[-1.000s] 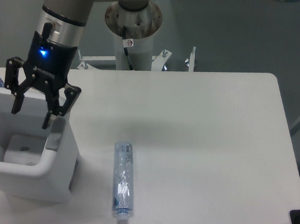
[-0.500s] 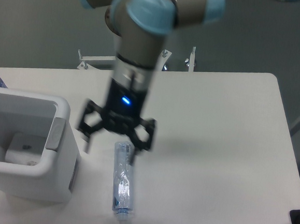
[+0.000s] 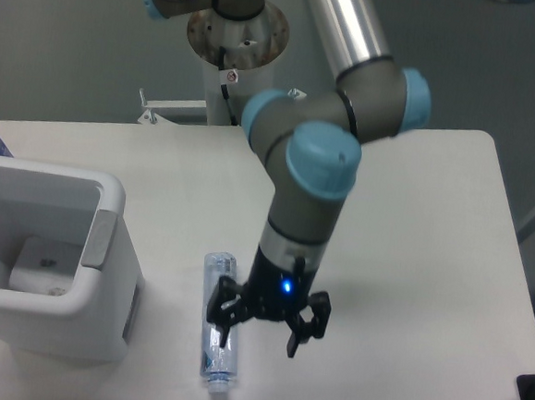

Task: Place the trash in the trash can
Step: 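Move the open gripper over the clear plastic water bottle, then lower the gripper to the bottle's cap end and close on it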

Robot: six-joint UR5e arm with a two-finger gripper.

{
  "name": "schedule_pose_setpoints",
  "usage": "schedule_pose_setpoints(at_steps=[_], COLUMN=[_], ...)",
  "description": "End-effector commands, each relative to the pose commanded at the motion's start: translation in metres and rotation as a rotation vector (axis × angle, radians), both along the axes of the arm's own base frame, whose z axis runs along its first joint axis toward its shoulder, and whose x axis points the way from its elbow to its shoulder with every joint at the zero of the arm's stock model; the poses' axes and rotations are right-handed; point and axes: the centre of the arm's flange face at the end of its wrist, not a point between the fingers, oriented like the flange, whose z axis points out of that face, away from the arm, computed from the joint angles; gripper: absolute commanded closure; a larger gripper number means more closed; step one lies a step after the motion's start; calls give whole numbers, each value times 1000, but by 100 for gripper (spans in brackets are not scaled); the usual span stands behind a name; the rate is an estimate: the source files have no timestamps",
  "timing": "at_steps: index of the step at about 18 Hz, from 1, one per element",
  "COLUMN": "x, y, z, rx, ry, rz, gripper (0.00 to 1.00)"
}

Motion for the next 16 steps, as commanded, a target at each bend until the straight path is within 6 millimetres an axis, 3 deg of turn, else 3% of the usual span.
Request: schedule_pose_setpoints(at_steps=[7,11,16], x=[-11,-7,11], y=[31,50,66], z=[-39,-71,-100], rx=[-105,-171,-227], ry=[-71,-96,-90], rz=[-12,6,-14], gripper=[0,0,0])
